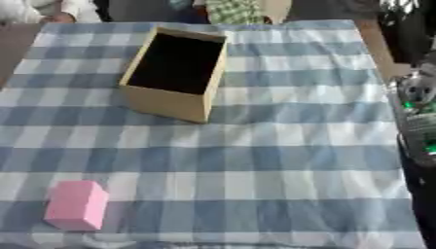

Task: Pick up objects on the table and place them in the box.

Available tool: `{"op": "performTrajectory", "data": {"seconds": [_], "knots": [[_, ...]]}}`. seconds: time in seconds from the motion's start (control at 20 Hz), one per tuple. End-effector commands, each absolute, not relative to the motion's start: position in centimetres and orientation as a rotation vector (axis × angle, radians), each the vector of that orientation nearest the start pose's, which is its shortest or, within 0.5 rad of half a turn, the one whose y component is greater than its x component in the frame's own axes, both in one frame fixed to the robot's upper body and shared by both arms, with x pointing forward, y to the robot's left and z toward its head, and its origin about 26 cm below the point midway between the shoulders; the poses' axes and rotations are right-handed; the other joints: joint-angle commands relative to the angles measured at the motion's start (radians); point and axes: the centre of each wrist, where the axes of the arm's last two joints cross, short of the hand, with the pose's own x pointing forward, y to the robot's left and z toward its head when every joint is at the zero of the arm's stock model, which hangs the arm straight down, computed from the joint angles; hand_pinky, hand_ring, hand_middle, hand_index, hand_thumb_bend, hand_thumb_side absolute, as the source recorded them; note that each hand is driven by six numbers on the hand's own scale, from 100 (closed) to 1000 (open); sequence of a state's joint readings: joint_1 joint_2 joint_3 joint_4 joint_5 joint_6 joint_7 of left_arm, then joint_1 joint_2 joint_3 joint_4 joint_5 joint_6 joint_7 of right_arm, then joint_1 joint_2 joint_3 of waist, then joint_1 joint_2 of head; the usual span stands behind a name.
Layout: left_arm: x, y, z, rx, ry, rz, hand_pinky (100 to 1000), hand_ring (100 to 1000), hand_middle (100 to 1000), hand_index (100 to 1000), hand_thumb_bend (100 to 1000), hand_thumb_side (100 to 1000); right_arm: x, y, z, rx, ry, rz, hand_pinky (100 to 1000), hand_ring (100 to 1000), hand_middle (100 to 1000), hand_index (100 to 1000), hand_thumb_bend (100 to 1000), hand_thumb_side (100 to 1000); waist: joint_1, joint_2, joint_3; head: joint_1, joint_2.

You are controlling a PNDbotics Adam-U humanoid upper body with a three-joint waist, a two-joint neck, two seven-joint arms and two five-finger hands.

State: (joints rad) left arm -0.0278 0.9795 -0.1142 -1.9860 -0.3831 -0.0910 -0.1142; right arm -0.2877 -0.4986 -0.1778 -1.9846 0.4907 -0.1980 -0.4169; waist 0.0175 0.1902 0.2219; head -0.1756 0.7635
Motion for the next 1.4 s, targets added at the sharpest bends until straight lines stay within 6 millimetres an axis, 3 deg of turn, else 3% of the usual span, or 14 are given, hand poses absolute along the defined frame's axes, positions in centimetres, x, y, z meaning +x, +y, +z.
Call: {"op": "performTrajectory", "data": {"seconds": [0.05,0.25,0.75,1.05,1.15,1.3,1.4], "knots": [[26.4,34.7,19.9,0.769,-1.638,-1.501,791,771,725,880,1000,771,28.9,-33.0,24.1,1.459,3.111,-0.385,852,705,705,761,100,920,0.002,-0.015,0.0,-0.003,0.006],[26.3,34.7,19.9,0.726,-1.541,-1.561,834,797,739,888,1000,646,28.9,-33.0,24.1,1.461,3.11,-0.386,852,705,705,761,100,920,0.003,-0.017,-0.002,-0.009,0.006],[26.6,34.2,20.4,0.58,-1.403,-1.65,875,825,764,894,1000,507,28.9,-33.1,24.0,1.459,3.117,-0.385,852,703,703,760,100,918,0.008,-0.022,-0.005,-0.013,0.006],[26.8,33.7,20.7,0.406,-1.367,-1.67,881,840,789,890,1000,394,28.9,-33.0,23.9,1.454,3.123,-0.382,852,701,701,759,100,918,0.012,-0.023,-0.011,-0.011,0.006],[27.0,33.5,21.1,0.366,-1.358,-1.676,885,847,796,909,929,351,28.9,-33.0,23.9,1.452,3.126,-0.38,852,699,700,759,100,917,0.014,-0.024,-0.012,-0.009,0.006],[27.2,33.2,21.7,0.348,-1.341,-1.675,894,856,800,912,743,293,28.9,-33.0,23.8,1.451,3.129,-0.378,851,696,697,758,100,917,0.017,-0.026,-0.015,-0.006,0.006],[27.3,33.0,22.0,0.361,-1.333,-1.658,896,859,804,920,621,385,28.9,-32.9,23.8,1.449,3.131,-0.378,851,694,695,758,100,917,0.019,-0.027,-0.017,-0.006,0.006]]}}
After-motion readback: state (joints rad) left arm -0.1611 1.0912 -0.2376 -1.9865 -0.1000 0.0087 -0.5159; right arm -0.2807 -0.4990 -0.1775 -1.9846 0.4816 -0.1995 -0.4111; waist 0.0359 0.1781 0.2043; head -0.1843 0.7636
